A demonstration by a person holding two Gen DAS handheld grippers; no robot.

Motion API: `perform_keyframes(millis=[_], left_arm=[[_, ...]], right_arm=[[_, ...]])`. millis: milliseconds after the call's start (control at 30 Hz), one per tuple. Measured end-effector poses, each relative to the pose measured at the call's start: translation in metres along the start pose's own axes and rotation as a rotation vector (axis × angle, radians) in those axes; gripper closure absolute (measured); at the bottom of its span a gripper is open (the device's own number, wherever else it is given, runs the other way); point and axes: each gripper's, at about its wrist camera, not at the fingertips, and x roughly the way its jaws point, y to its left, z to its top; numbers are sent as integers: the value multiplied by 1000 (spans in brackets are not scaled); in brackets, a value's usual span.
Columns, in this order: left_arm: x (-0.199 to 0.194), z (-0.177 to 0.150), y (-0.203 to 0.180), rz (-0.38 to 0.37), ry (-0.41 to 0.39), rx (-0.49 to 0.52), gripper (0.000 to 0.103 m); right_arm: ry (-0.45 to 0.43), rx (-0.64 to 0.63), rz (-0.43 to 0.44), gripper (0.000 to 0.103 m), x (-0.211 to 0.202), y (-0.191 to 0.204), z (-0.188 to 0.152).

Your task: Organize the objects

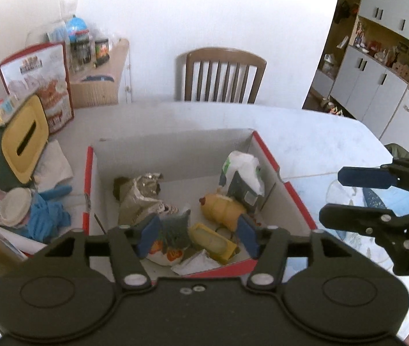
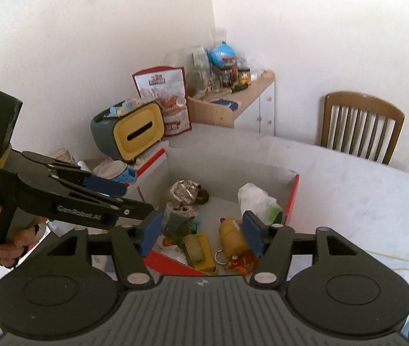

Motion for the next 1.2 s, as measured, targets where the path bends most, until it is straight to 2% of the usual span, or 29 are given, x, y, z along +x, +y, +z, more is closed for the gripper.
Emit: perform_keyframes(millis=[233, 367, 600, 700, 833, 1200], left_arm=[[-17, -6, -5, 29, -54, 30, 27], [-23, -10, -6, 42, -76, 38, 18], [-36, -16, -7, 48, -116, 31, 2], [-40, -18, -8, 50, -128, 30, 1], [-43, -22, -10, 48, -137, 26, 1], [-48, -26, -12, 54, -156, 2, 0]], right_arm=[[-38, -22, 0, 32, -20, 5, -5], [-63, -15, 1, 23, -29, 5, -7], [-74, -21, -11, 19, -37, 8, -10], [-77, -16, -10, 18, -39, 10, -13], [-96, -12, -4, 0, -43, 12, -17], [-140, 11, -13, 0, -54, 12, -24]])
